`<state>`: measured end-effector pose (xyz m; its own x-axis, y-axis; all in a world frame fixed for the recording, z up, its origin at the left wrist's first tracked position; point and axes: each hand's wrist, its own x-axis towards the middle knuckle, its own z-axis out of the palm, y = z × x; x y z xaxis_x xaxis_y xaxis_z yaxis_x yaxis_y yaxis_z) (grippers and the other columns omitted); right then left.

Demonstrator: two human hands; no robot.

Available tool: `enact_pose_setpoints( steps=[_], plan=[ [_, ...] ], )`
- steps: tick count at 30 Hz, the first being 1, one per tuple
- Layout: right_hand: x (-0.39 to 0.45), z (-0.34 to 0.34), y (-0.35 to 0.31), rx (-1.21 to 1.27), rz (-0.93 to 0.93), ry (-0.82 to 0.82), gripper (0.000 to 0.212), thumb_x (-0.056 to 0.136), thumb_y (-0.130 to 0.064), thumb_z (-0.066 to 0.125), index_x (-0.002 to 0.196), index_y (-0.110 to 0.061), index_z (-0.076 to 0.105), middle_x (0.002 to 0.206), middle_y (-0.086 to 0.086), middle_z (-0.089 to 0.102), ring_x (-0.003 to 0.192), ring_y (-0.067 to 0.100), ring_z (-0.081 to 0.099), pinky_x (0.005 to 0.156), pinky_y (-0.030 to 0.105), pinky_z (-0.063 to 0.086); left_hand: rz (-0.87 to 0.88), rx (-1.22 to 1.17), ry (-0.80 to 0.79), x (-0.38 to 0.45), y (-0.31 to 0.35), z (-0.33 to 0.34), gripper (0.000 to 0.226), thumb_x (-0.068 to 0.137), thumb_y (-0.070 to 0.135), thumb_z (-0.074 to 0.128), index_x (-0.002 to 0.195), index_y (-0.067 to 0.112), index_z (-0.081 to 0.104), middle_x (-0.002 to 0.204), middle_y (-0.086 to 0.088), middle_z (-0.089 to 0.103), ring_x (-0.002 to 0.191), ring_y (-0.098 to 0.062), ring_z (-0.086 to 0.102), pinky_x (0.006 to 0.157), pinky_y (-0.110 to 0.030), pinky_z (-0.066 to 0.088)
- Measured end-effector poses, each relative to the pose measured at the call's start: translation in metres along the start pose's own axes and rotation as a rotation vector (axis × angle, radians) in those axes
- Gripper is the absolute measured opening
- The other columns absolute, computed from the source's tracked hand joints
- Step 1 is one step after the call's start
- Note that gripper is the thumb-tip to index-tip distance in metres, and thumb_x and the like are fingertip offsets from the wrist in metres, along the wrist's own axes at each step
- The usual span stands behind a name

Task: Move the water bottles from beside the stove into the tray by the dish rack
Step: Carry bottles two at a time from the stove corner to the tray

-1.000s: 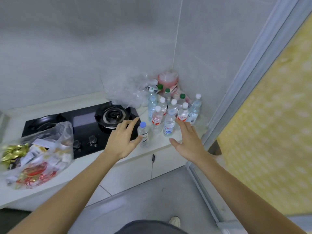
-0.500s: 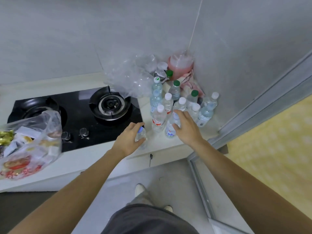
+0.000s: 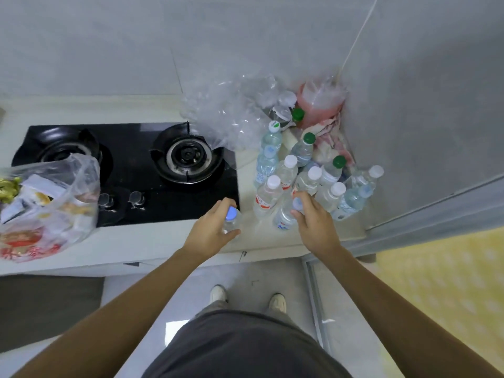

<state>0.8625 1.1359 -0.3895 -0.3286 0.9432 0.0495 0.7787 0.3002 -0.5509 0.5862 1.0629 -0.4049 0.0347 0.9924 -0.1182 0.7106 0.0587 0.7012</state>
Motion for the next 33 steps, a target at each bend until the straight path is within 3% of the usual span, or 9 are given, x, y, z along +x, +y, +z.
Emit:
enact_pose_setpoints(
  steps=[3,8,20,24,26,30,33],
  plan=[
    [-0.005,0.000,-0.007,-0.012,-0.088,-0.037,0.030,0.100,-0.007,0.067,0.128,-0.009,0.055,0.117,0.015,0.068,0.102,0.038,0.064,0.078,0.042,0.048,-0.027,-0.005,0.042,-0.004,0.003,0.004,0.050,0.089,0.025,0.084,0.117,0.032,0.043,0.112,0.012,0.056,0.091,-0.017,0.060,0.074,-0.042,0.057],
    [-0.010,0.009,-0.031,0.007,-0.215,-0.133,0.031,0.100,-0.012,0.066,0.129,-0.013,0.055,0.116,0.009,0.068,0.099,0.037,0.065,0.076,0.046,0.053,-0.060,0.017,0.131,-0.013,0.003,0.010,0.048,0.091,0.025,0.082,0.116,0.031,0.042,0.112,0.010,0.054,0.086,-0.020,0.060,0.070,-0.040,0.056],
    [0.028,0.064,-0.099,0.002,-0.416,-0.234,0.035,0.103,-0.011,0.060,0.134,-0.023,0.047,0.125,0.003,0.064,0.099,0.032,0.061,0.074,0.042,0.049,-0.236,0.022,0.285,-0.044,-0.039,-0.030,0.051,0.089,0.024,0.083,0.115,0.031,0.040,0.110,0.010,0.053,0.084,-0.024,0.058,0.071,-0.040,0.052],
    [0.036,0.077,-0.096,0.111,-0.299,-0.230,0.044,0.104,-0.024,0.063,0.142,-0.030,0.044,0.132,0.000,0.066,0.111,0.029,0.063,0.084,0.035,0.042,-0.239,-0.012,0.292,-0.047,-0.050,-0.032,0.062,0.086,0.030,0.087,0.129,0.034,0.042,0.118,0.016,0.056,0.091,-0.020,0.060,0.074,-0.035,0.049],
    [0.036,0.082,-0.091,0.198,-0.206,-0.258,0.048,0.103,-0.033,0.066,0.144,-0.031,0.043,0.134,-0.004,0.065,0.114,0.024,0.064,0.090,0.036,0.050,-0.266,-0.078,0.304,-0.046,-0.055,-0.027,0.068,0.084,0.030,0.088,0.133,0.036,0.041,0.119,0.017,0.060,0.095,-0.017,0.061,0.076,-0.031,0.048],
    [0.035,0.098,-0.081,0.287,-0.105,-0.308,0.060,0.086,-0.039,0.084,0.134,-0.034,0.049,0.125,-0.020,0.062,0.114,0.009,0.062,0.094,0.039,0.057,-0.363,-0.296,0.305,-0.045,-0.075,-0.009,0.063,0.080,0.022,0.091,0.125,0.036,0.048,0.111,0.016,0.066,0.101,-0.011,0.065,0.085,-0.032,0.056],
    [0.031,0.112,-0.073,0.264,-0.002,-0.330,0.069,0.074,-0.040,0.093,0.129,-0.035,0.051,0.119,-0.017,0.063,0.109,0.012,0.063,0.093,0.039,0.056,-0.427,-0.417,0.326,-0.045,-0.090,0.007,0.054,0.079,0.013,0.090,0.119,0.033,0.059,0.107,0.016,0.069,0.102,-0.007,0.066,0.096,-0.032,0.058]
  ],
)
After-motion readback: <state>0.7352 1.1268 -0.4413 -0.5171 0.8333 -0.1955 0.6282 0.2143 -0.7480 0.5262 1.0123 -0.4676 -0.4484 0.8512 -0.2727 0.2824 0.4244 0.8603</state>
